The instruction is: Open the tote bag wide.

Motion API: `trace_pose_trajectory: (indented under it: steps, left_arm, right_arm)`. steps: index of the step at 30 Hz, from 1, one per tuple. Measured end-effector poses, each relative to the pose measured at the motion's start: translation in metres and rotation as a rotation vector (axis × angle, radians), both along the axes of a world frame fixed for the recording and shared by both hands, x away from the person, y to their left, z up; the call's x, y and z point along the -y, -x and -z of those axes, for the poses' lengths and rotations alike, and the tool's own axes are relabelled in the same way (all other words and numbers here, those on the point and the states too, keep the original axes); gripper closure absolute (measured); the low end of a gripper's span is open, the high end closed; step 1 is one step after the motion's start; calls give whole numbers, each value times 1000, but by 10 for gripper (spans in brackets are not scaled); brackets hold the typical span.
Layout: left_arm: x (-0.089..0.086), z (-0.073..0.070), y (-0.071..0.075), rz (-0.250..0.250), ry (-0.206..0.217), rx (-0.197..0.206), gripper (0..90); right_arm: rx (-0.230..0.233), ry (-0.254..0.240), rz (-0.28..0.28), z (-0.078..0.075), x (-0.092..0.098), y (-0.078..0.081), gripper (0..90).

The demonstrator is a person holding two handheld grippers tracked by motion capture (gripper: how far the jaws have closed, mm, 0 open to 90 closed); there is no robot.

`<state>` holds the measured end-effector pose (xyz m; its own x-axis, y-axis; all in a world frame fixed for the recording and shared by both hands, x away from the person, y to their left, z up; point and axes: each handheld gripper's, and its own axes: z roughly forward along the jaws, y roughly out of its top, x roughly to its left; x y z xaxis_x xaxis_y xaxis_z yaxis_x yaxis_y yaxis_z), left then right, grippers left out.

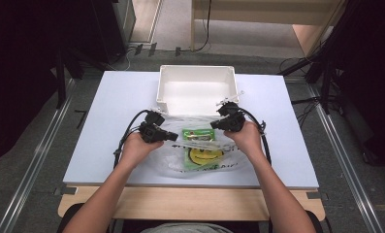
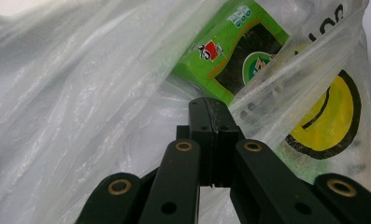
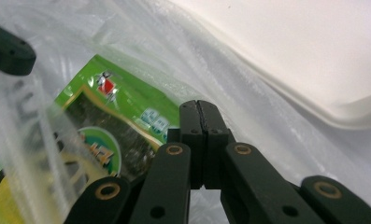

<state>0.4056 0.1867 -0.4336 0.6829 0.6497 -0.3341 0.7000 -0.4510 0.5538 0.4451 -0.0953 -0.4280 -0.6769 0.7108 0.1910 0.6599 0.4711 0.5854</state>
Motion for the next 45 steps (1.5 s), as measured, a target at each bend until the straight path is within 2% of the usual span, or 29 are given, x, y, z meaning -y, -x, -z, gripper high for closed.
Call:
trace_pose_trajectory:
  steps: [5,8,17,26,30,37,39,45]
  left_arm:
    - [1,1,2,2,0,0,900]
    - [-1,4,4,1,6,-9,900]
    - [1,9,7,12,10,-30,900]
    - [5,13,6,9,10,-37,900]
    - [11,15,8,25,11,-46,900]
    - [15,22,22,66,4,-63,900]
    - [16,21,28,73,18,-73,900]
    - [14,23,41,103,21,-87,900]
  right_arm:
    - [-5,-11,11,2,-2,-8,900]
    - [-29,-8,21,12,-2,-15,900]
    - [-52,-7,45,29,-3,-25,900]
    - [-46,6,35,34,-5,-25,900]
    - [-40,4,36,34,-5,-24,900]
    - [-42,-7,36,35,-3,-24,900]
    - [-40,-7,36,35,-3,-24,900]
    - [-32,1,32,35,-4,-24,900]
